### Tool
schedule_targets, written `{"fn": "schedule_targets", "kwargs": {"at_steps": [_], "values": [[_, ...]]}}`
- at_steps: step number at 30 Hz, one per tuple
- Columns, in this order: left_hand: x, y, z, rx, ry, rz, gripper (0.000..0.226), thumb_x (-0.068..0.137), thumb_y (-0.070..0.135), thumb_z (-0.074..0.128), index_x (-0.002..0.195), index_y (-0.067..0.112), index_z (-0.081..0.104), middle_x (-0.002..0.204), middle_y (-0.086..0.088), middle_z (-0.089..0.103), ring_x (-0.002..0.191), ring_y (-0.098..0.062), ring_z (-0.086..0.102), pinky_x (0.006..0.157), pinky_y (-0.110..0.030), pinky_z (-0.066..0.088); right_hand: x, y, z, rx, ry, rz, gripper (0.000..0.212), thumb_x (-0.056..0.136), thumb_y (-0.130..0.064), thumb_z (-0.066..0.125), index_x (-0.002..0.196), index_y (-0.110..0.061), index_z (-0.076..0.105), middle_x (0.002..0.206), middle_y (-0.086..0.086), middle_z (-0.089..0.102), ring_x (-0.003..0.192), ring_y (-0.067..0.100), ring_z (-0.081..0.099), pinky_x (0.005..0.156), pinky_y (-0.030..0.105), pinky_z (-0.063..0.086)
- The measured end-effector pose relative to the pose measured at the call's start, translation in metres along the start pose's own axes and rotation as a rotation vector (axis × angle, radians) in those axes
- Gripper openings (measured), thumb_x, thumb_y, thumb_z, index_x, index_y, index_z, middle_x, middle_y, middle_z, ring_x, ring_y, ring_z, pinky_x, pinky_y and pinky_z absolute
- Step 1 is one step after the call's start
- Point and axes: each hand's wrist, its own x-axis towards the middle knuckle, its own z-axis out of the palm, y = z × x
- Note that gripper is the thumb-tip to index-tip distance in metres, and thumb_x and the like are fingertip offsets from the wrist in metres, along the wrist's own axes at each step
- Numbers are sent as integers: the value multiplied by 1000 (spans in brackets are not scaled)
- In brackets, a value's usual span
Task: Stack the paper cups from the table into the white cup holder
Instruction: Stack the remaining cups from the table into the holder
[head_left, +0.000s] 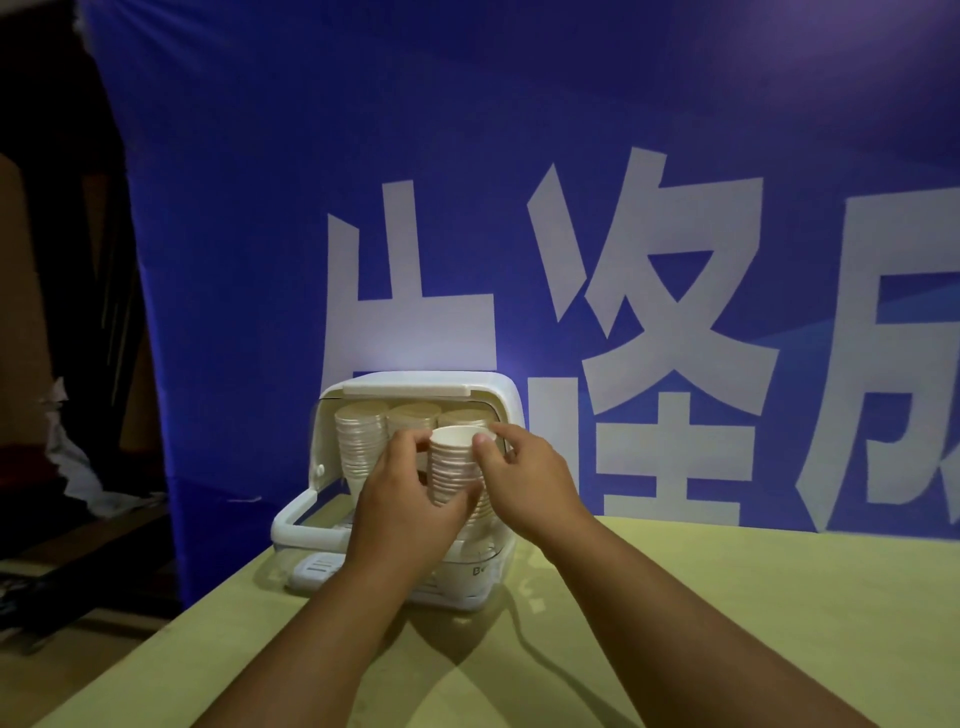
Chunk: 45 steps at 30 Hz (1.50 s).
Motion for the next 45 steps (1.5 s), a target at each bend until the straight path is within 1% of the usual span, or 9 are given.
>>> {"fn": "schedule_targets", "kwargs": {"at_steps": [9,16,23,30,34,37,40,42,45], "values": [[5,1,-9,-162,-17,-98,16,101,40,56,115,40,48,112,11,66,97,-11,68,78,-43,64,-7,2,13,32,-88,6,56,99,-46,54,148,-38,31,140,-3,55,113,19,61,85,33,59],[12,-9,-15,-77,74,-103,25,102,39,56,123,35,43,117,8,59,93,-6,59,64,-21,49,-10,-3,17,110,-241,-9,51,100,-32,58,144,-37,32,141,-2,52,112,17,58,67,20,55],[22,-29,-30,-74,162,-151,33,102,35,55,132,27,44,126,-1,57,104,-17,58,72,-32,52,-7,-22,46,125,-327,-32,55,101,-20,56,145,-38,30,142,-2,50,122,21,56,96,36,55],[24,-44,-32,57,48,-218,59,103,39,52,157,31,31,153,-3,42,131,-24,50,100,-46,49,9,-25,60,116,-409,15,56,103,-13,47,150,-34,24,138,5,53,103,15,60,88,33,56],[24,-42,-33,83,70,-238,61,101,40,55,157,31,32,151,-4,42,131,-25,50,101,-46,48,11,-24,58,150,-397,59,59,104,-12,47,153,-30,22,141,5,47,89,8,57,67,17,51],[19,-37,-34,158,154,-255,52,94,42,63,141,31,42,137,-2,45,113,-25,56,95,-50,52,7,-22,56,155,-319,67,55,102,-17,52,151,-31,29,137,4,51,90,10,60,67,18,52],[13,-24,-31,178,232,-168,24,91,35,65,108,30,49,112,5,52,93,-20,57,74,-40,53,2,-16,45,103,-187,31,32,100,-22,56,132,-29,51,114,-5,61,94,11,61,67,18,52],[9,-13,-26,165,161,-127,12,94,33,61,89,28,52,87,7,61,76,-16,59,59,-30,46,-2,-8,34,-1,-66,1,10,100,-25,57,108,-26,63,95,-9,64,87,10,63,70,22,56],[-2,4,-12,141,-15,-129,22,96,33,58,75,25,58,69,4,62,67,-16,60,56,-31,48,-11,4,12,-67,18,11,11,100,-26,58,91,-23,65,83,-5,66,79,11,65,71,22,56]]}}
